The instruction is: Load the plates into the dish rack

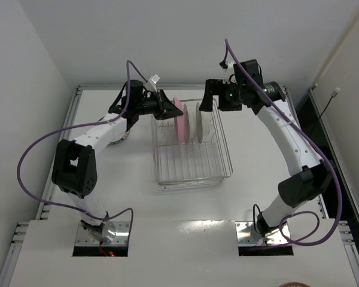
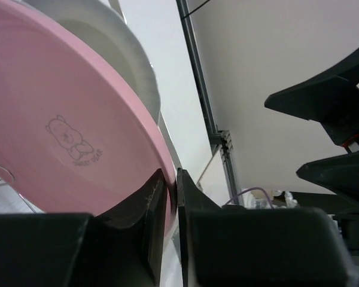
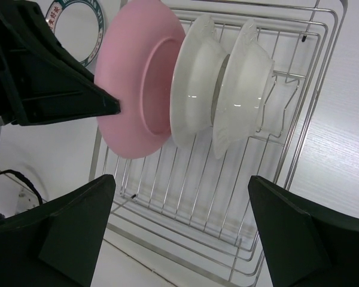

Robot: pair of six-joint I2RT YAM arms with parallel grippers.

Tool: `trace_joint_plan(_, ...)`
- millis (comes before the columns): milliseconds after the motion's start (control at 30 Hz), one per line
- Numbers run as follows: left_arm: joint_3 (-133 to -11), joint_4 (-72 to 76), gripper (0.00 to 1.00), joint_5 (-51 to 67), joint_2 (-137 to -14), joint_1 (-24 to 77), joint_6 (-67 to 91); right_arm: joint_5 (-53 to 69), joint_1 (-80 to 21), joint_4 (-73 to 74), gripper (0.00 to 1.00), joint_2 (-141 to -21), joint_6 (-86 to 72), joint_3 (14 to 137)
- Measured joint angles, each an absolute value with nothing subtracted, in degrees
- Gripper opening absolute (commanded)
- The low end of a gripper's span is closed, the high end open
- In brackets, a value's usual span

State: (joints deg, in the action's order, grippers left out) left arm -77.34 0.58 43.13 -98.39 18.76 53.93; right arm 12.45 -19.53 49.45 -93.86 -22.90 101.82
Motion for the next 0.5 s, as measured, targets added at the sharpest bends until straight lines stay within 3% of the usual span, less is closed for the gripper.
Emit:
trace_joint_plan(100, -77.32, 0.49, 0.21, 43.42, -99.63, 18.74, 54.39, 13.3, -19.05, 49.25, 0.92, -93.93, -22.94, 101.82)
trace_joint_plan(233, -77.34, -0.12, 0.49, 43.94, -100.09, 18.74, 54.61, 14.17, -18.37, 48.69, 0.92, -94.32, -22.94, 101.82)
trace_joint_plan(500, -84.12, -4.95, 0.52, 43.99, -100.09, 18.74, 50.96, 15.77, -17.37, 48.07, 0.92, -96.49, -23.29, 101.82)
